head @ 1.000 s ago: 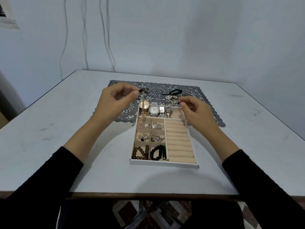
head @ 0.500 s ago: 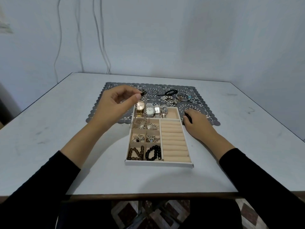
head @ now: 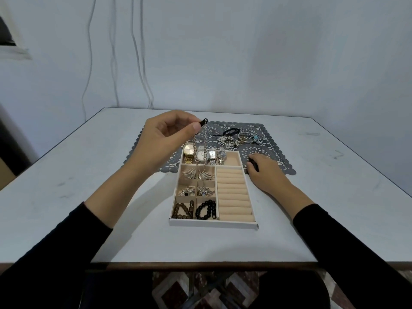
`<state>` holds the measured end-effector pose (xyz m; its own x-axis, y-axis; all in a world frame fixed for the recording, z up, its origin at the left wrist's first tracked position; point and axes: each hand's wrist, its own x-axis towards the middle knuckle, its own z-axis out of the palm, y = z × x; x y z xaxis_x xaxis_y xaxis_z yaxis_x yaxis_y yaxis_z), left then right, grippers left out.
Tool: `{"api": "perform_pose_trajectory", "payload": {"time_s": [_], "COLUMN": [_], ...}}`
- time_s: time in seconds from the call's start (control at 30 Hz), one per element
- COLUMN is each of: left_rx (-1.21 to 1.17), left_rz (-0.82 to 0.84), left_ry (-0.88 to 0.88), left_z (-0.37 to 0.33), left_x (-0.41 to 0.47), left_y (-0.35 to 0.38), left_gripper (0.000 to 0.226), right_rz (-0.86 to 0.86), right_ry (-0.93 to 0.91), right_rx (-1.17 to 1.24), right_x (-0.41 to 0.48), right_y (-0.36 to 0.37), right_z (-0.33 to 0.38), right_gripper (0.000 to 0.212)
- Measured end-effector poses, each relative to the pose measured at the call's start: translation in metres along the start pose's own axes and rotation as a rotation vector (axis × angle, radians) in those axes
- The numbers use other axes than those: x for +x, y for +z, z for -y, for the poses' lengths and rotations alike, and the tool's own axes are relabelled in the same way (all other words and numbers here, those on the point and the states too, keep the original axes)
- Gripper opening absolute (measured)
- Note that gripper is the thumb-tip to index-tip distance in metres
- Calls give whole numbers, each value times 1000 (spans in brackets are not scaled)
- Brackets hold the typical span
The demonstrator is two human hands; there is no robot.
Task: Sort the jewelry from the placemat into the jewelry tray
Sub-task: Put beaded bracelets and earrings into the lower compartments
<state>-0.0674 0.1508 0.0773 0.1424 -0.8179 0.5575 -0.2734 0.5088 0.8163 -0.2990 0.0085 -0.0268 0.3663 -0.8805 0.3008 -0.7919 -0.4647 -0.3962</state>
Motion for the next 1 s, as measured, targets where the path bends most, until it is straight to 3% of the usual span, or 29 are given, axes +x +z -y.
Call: {"api": "perform_pose_trajectory", "payload": {"time_s": [1.0], "left_rx": [-46], "left_rz": [-6], "left_ry": [-8], "left_z": [10], "left_x": [-15], "left_y": [-8], "left_gripper": [9], "right_rz": [5], "right_ry": [5], "right_rx": [-11], "right_x": [1], "right_y": [0], "right_z": [-1], "right_gripper": [33]}}
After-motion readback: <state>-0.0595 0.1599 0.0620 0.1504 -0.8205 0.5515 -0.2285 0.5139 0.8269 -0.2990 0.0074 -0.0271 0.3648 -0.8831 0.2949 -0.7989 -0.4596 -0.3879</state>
